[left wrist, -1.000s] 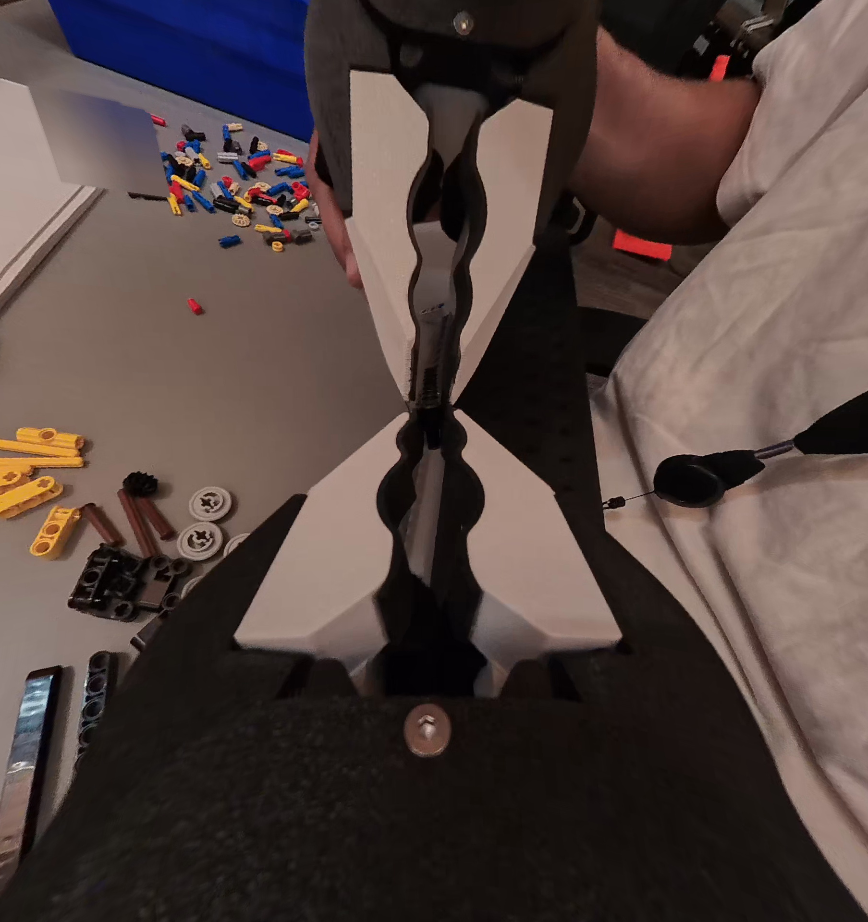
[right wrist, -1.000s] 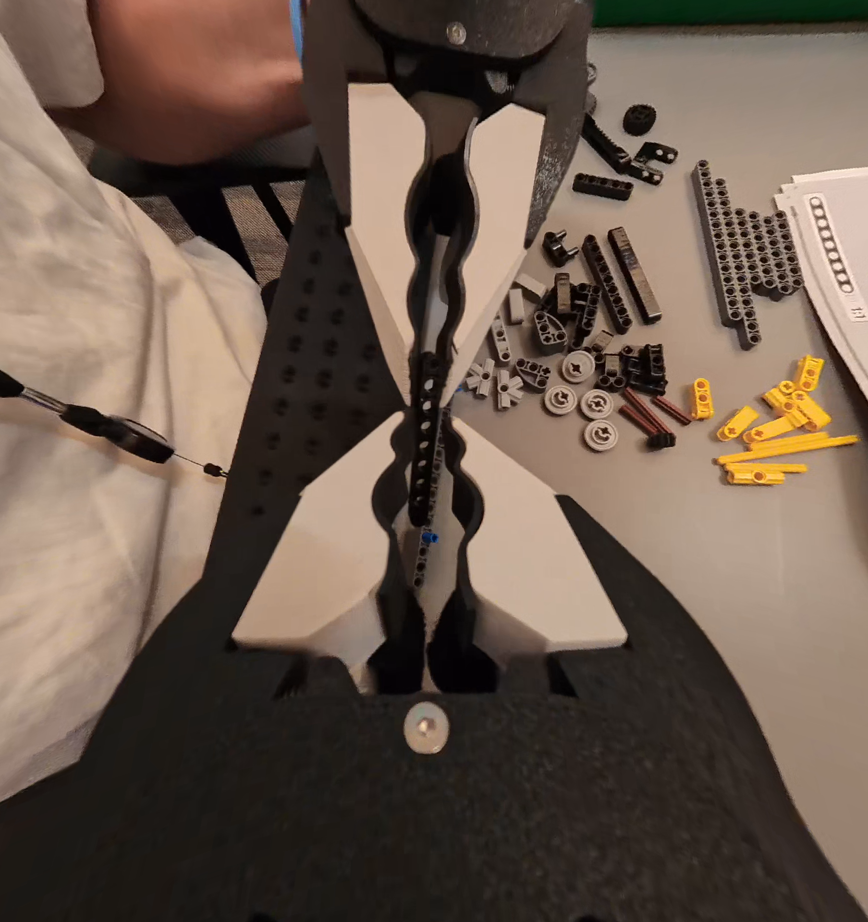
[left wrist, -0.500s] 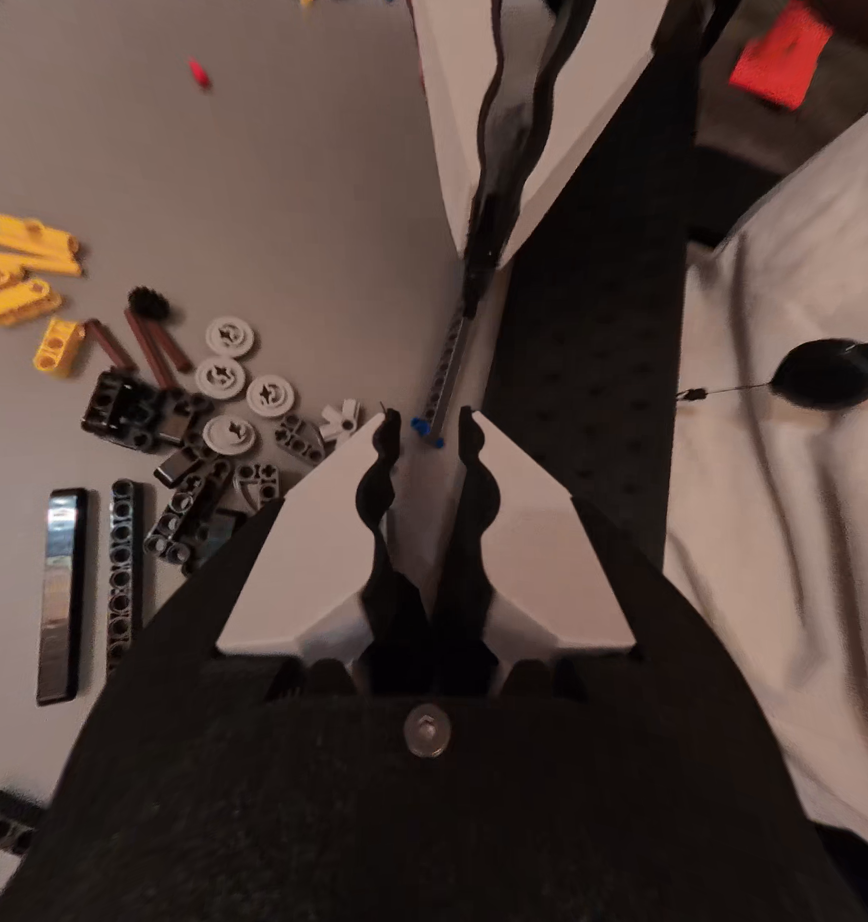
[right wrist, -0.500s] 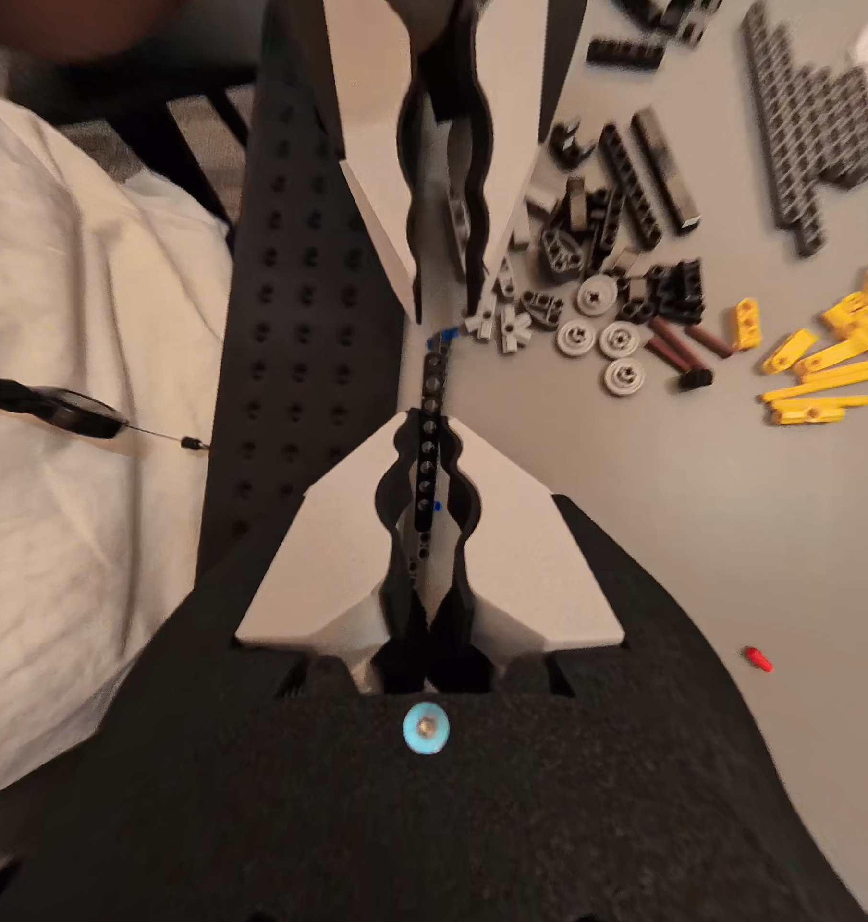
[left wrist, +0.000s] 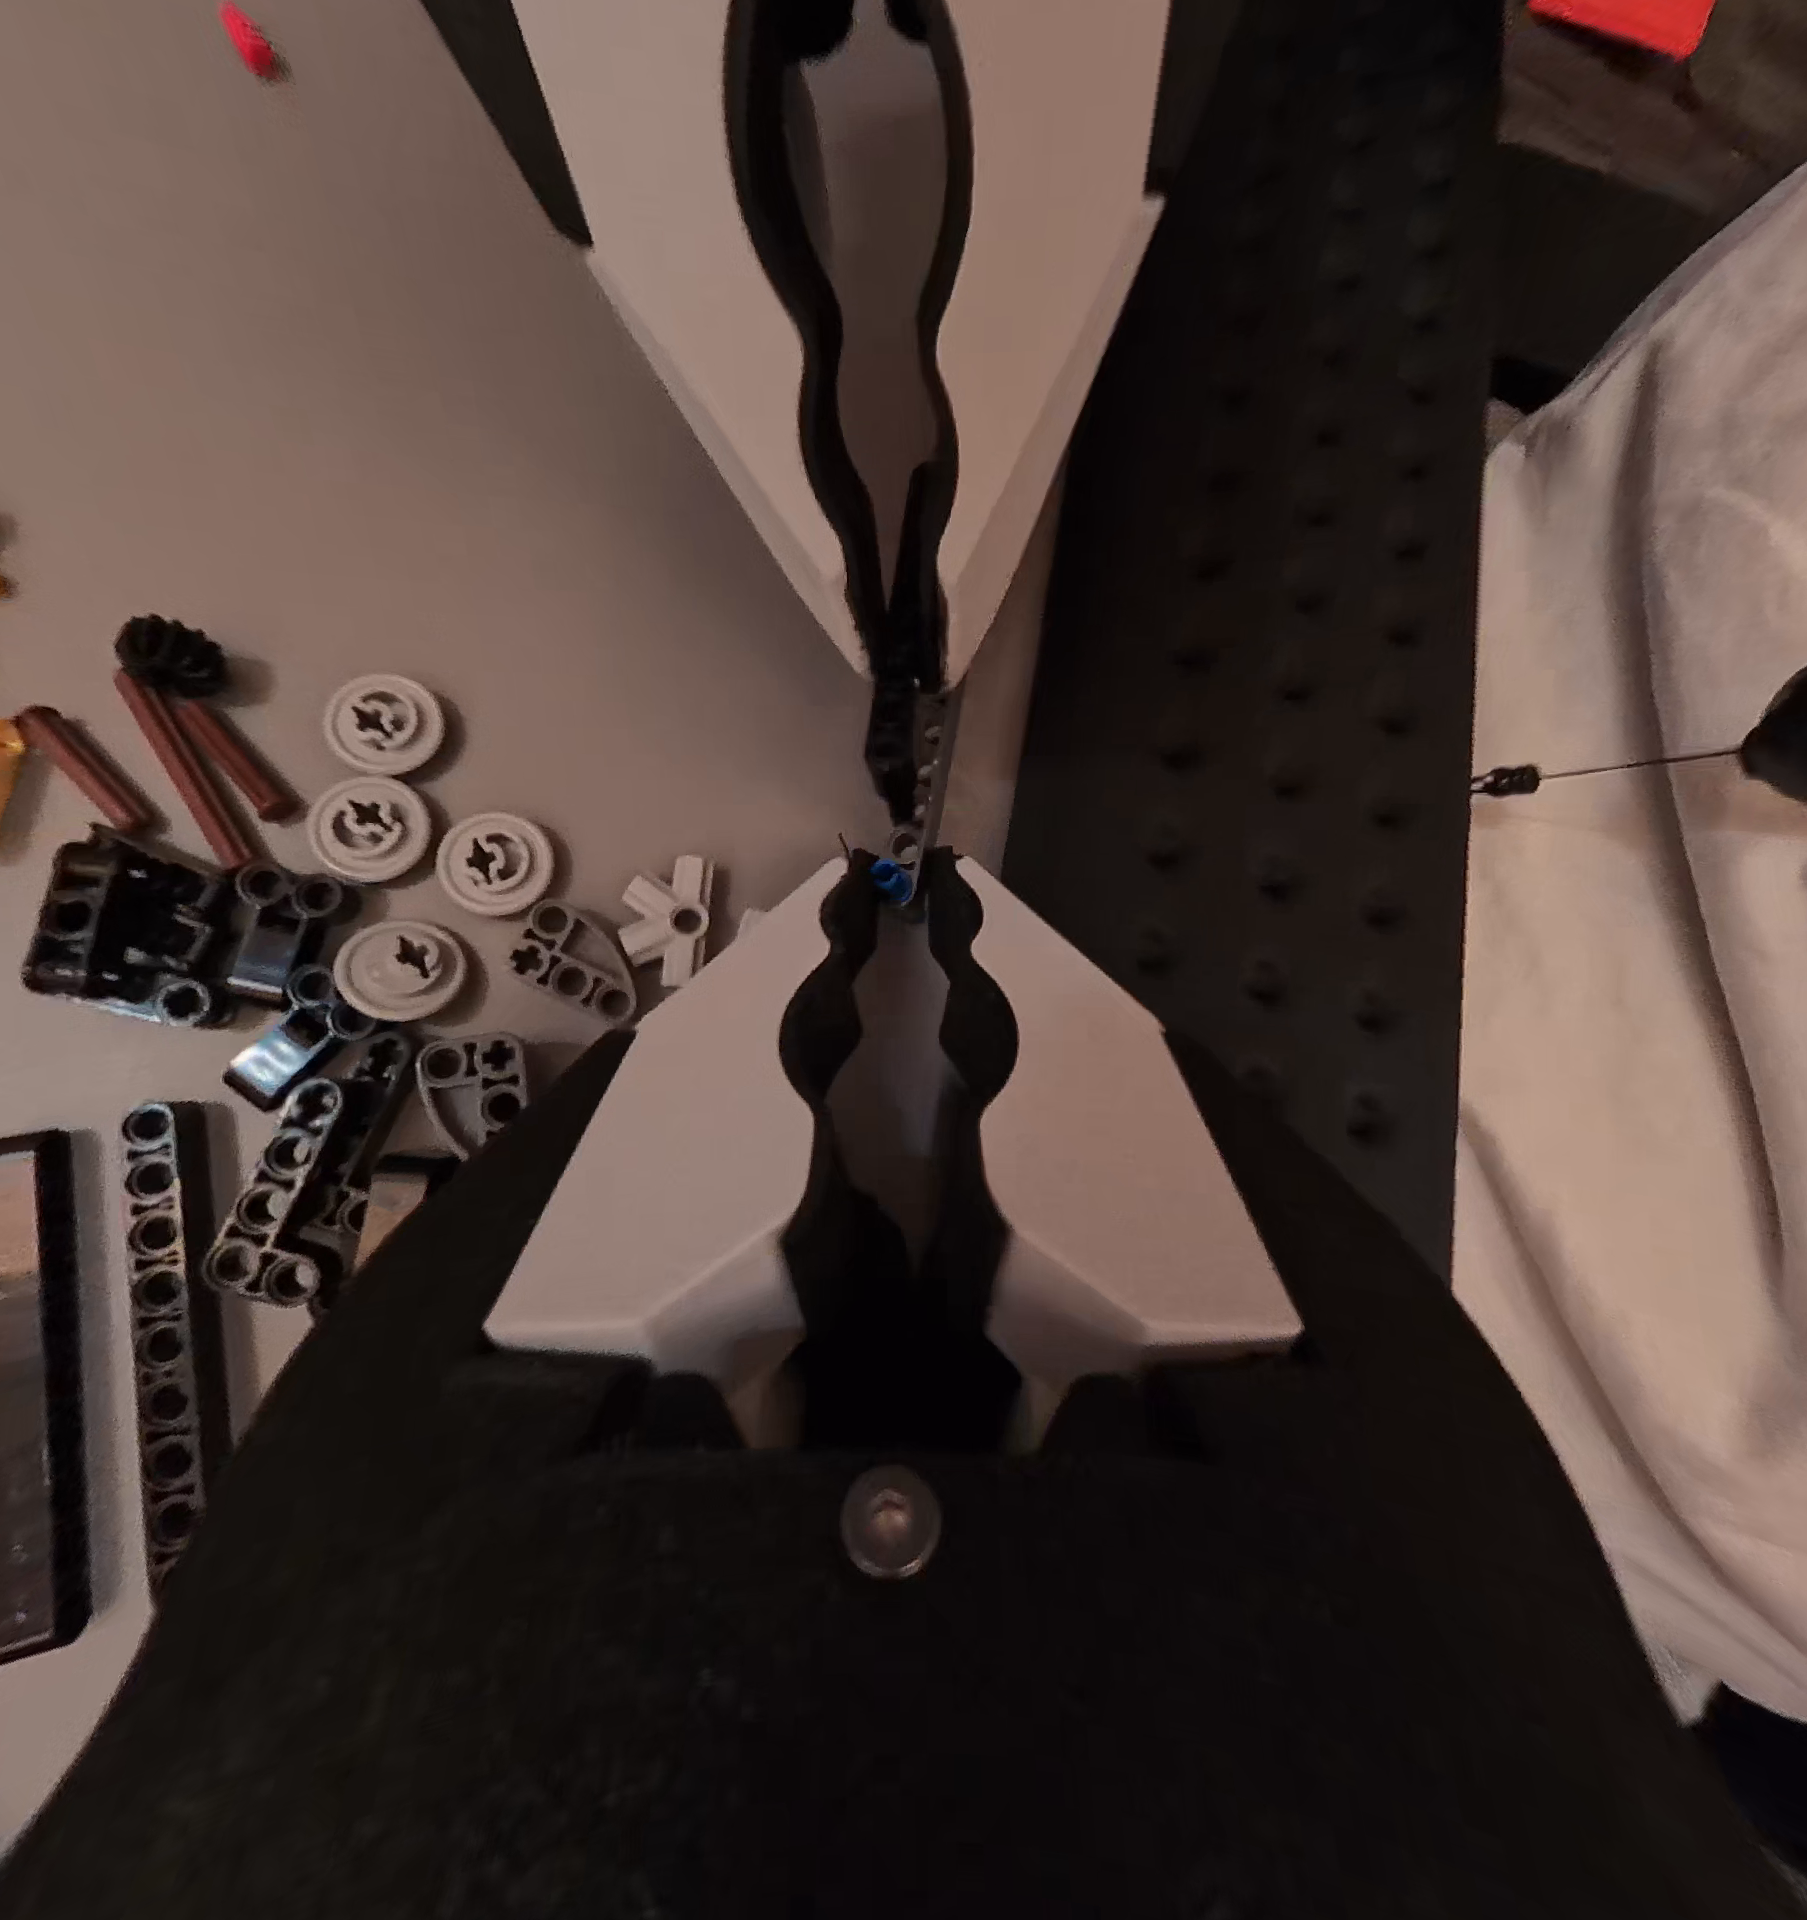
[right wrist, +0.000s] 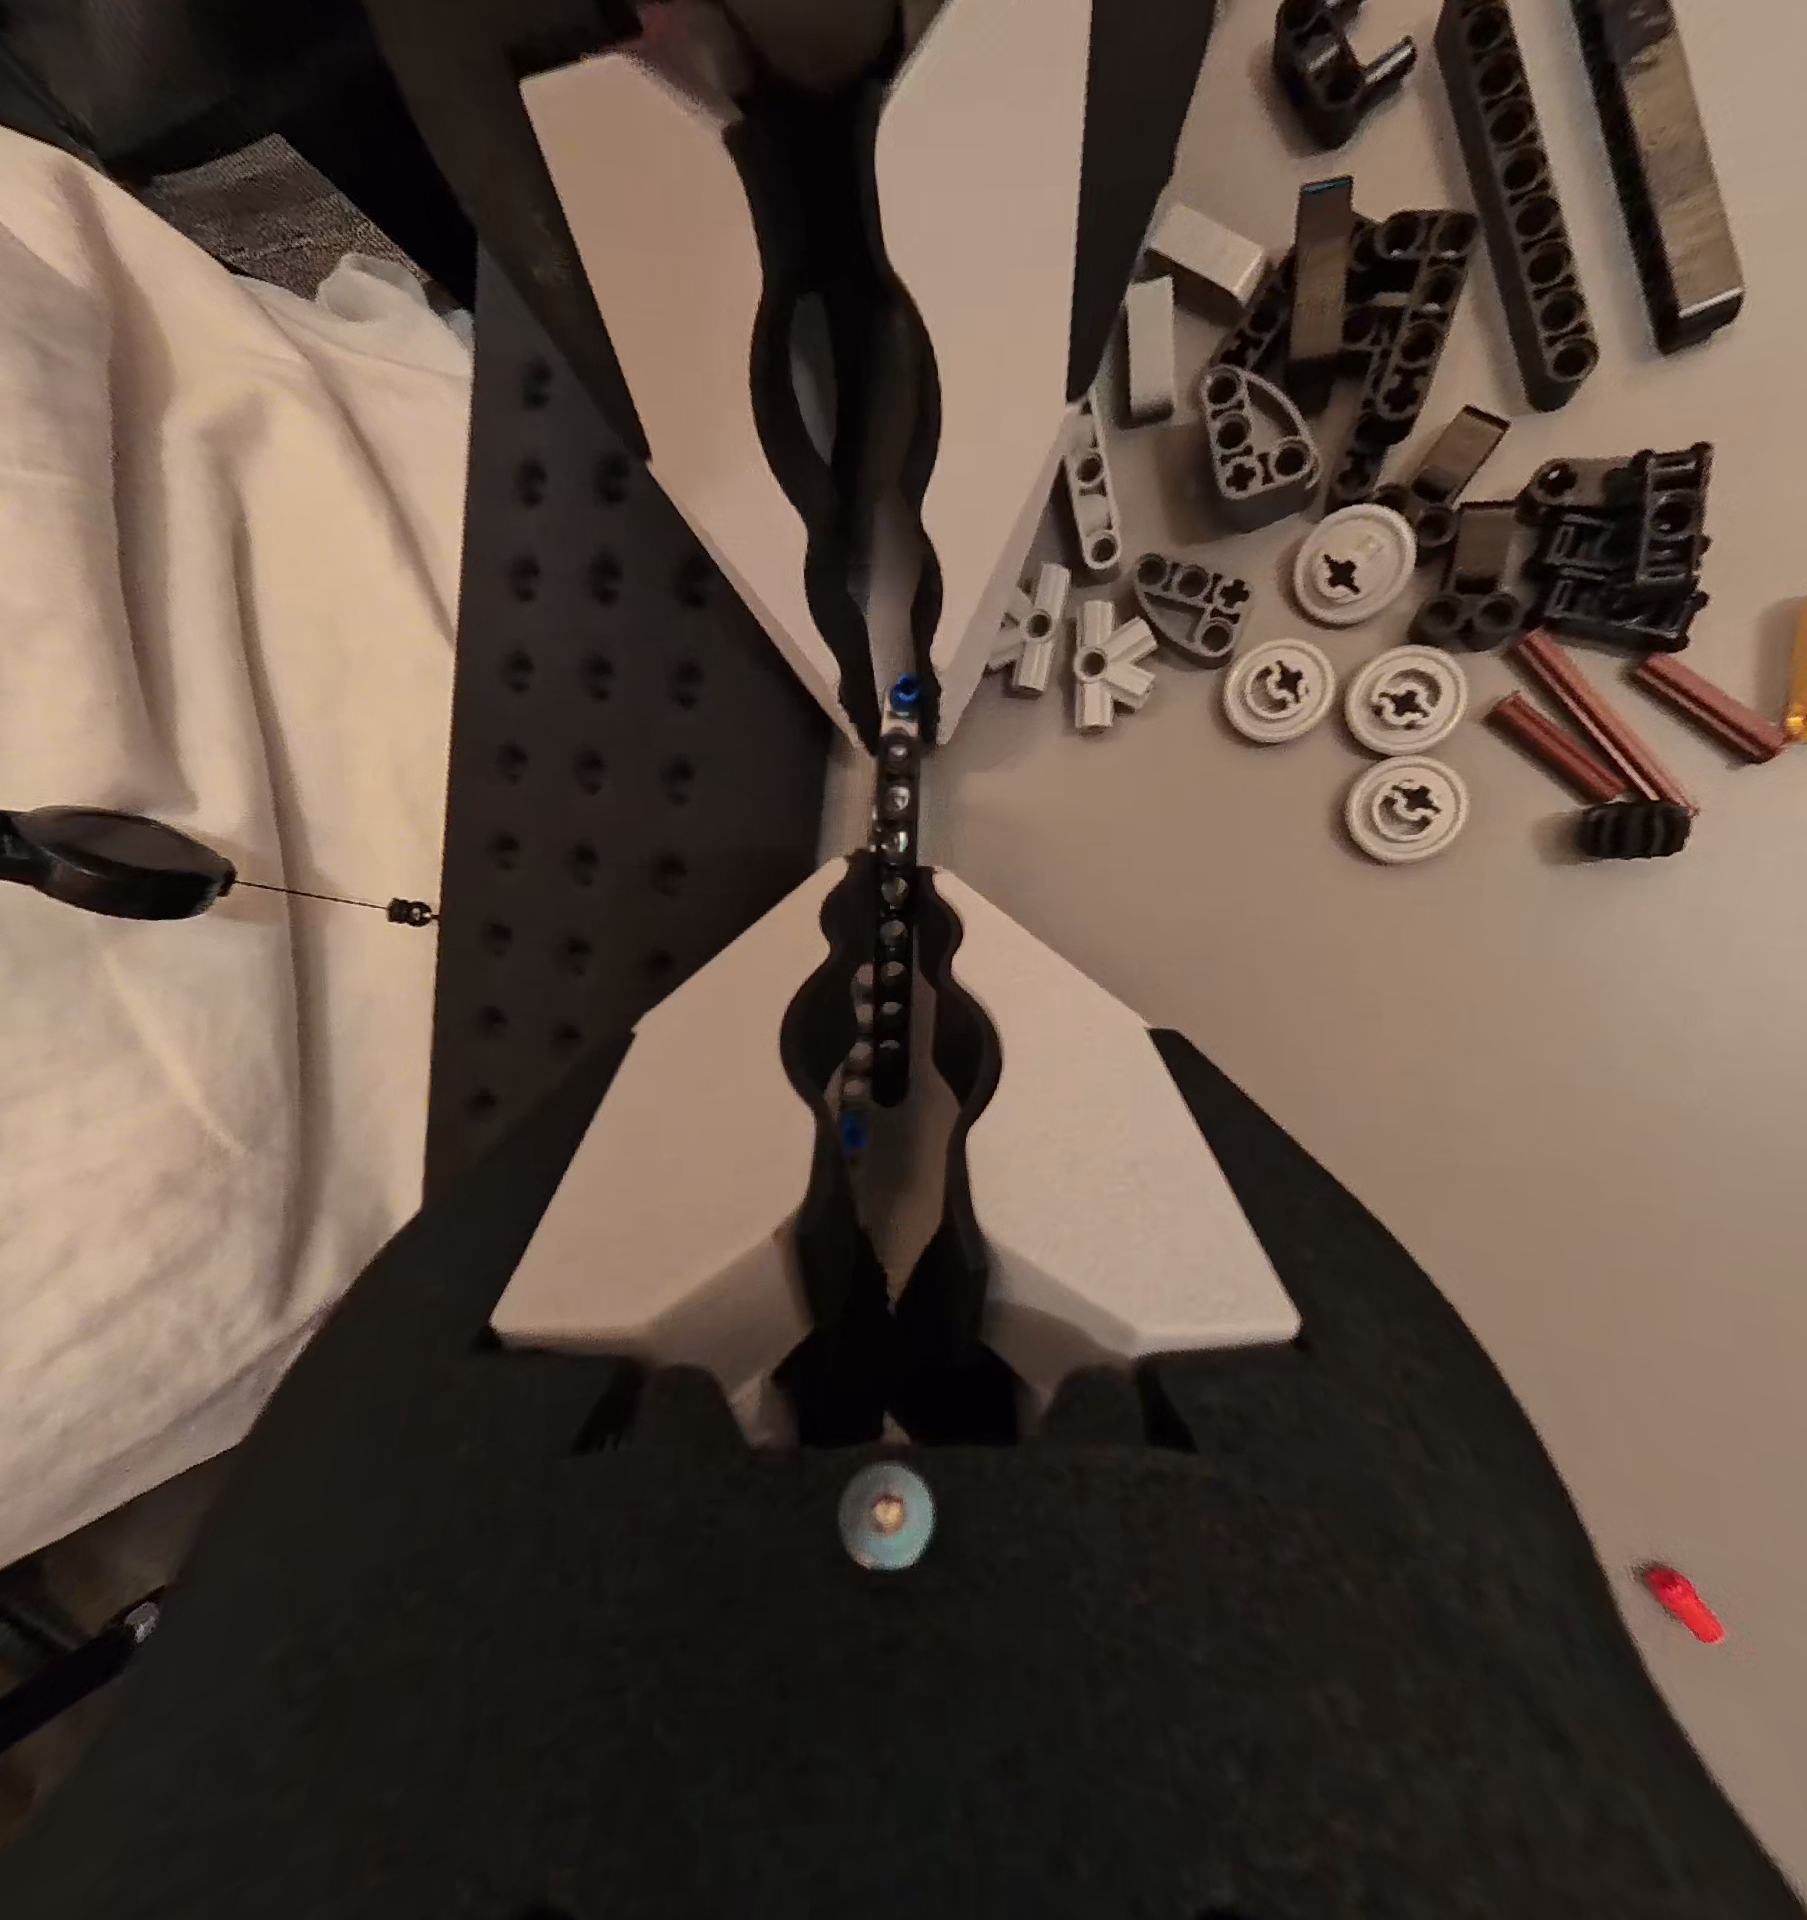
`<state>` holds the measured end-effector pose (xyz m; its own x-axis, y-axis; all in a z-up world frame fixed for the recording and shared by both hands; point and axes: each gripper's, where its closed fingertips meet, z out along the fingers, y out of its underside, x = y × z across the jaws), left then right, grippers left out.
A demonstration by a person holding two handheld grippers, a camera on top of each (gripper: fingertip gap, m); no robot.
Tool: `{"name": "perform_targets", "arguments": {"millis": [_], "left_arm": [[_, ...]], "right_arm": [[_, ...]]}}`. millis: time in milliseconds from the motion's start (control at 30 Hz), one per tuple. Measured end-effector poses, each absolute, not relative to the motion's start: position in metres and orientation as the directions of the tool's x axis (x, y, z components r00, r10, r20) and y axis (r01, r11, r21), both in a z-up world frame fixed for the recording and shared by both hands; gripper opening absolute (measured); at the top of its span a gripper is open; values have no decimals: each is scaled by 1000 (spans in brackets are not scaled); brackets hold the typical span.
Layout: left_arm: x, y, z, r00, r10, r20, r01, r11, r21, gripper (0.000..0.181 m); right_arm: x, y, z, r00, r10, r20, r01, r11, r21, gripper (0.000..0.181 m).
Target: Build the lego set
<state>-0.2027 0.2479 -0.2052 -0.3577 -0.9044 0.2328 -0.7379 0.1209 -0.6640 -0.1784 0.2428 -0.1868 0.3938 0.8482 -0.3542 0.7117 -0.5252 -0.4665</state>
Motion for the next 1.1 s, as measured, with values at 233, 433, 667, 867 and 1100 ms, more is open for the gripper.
{"name": "perform_targets", "arguments": {"millis": [233,433,667,867,1100], "left_arm": [[-196,237,-182,-367,-897,245,-662,67,-746,7],[-187,234,-168,-335,-909,248,-603,5,-798,6],[-187,228,-169,-358,-913,196,-578,52,-814,6],[-185,230,-174,-340,-905,255,-608,4,-794,6],[-184,231,-176,-321,-920,226,-607,17,-795,7]], "right_arm": [[-175,235,-174,401,860,-317,729,-509,-458,6],[-167,236,-158,408,884,-230,768,-468,-438,6],[-168,224,-160,403,884,-237,797,-466,-384,6],[-164,225,-167,421,878,-226,807,-477,-348,7],[-164,224,-169,475,843,-253,779,-537,-325,6]]}}
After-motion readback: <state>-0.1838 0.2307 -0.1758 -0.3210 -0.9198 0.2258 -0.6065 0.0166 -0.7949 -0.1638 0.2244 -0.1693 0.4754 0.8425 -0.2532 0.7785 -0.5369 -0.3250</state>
